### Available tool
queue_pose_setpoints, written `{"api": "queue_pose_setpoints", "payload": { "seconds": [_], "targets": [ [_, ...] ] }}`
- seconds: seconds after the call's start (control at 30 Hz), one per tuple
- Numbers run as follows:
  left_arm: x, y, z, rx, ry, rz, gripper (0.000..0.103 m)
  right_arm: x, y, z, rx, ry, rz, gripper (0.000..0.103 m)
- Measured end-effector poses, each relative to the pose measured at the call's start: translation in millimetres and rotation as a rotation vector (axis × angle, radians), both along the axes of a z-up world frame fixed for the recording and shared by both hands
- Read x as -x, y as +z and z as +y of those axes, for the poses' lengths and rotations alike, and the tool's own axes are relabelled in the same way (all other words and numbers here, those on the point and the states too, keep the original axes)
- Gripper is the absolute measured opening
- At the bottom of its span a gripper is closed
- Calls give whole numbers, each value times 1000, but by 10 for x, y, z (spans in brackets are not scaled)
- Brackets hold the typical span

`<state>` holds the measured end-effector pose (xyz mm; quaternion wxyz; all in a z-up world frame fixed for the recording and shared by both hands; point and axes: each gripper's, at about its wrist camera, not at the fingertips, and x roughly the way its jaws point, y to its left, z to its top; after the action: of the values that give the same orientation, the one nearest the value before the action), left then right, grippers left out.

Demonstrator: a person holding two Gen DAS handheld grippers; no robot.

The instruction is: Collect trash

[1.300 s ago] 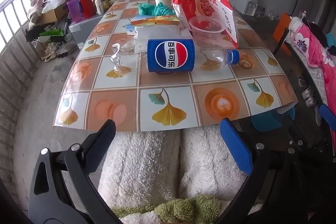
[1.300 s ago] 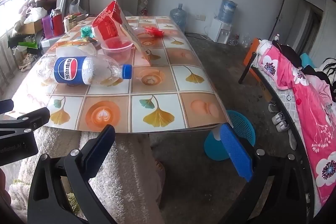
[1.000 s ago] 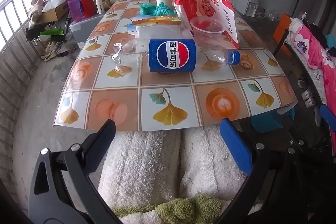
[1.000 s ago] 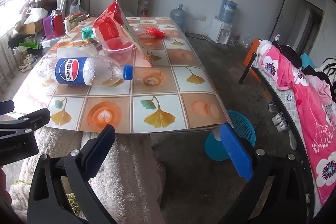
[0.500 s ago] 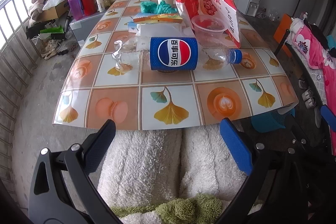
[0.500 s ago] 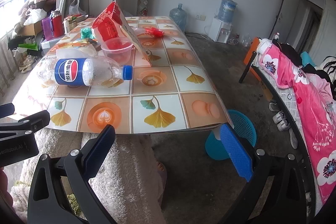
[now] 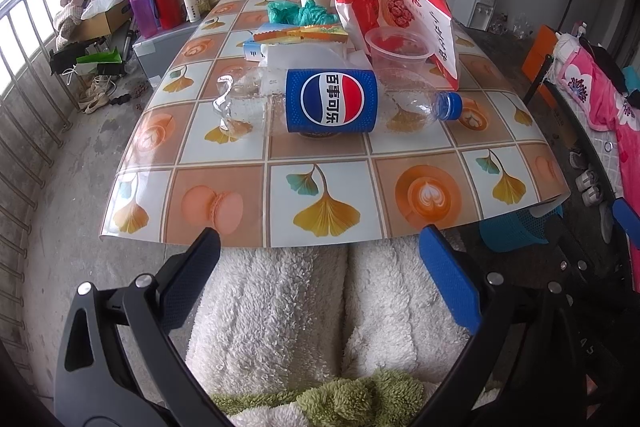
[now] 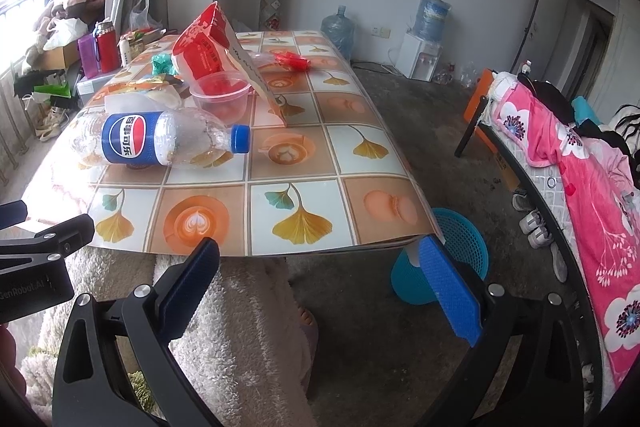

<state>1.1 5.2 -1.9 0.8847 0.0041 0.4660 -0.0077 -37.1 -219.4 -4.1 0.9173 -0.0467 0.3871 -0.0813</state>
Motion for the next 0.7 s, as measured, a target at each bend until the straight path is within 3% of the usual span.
{"api": "queue_pose_setpoints", "payload": {
  "seconds": [0.7],
  "targets": [
    [9, -18, 7, 1, 1, 1, 95, -8, 7, 0, -2, 0, 0, 97]
  ]
}}
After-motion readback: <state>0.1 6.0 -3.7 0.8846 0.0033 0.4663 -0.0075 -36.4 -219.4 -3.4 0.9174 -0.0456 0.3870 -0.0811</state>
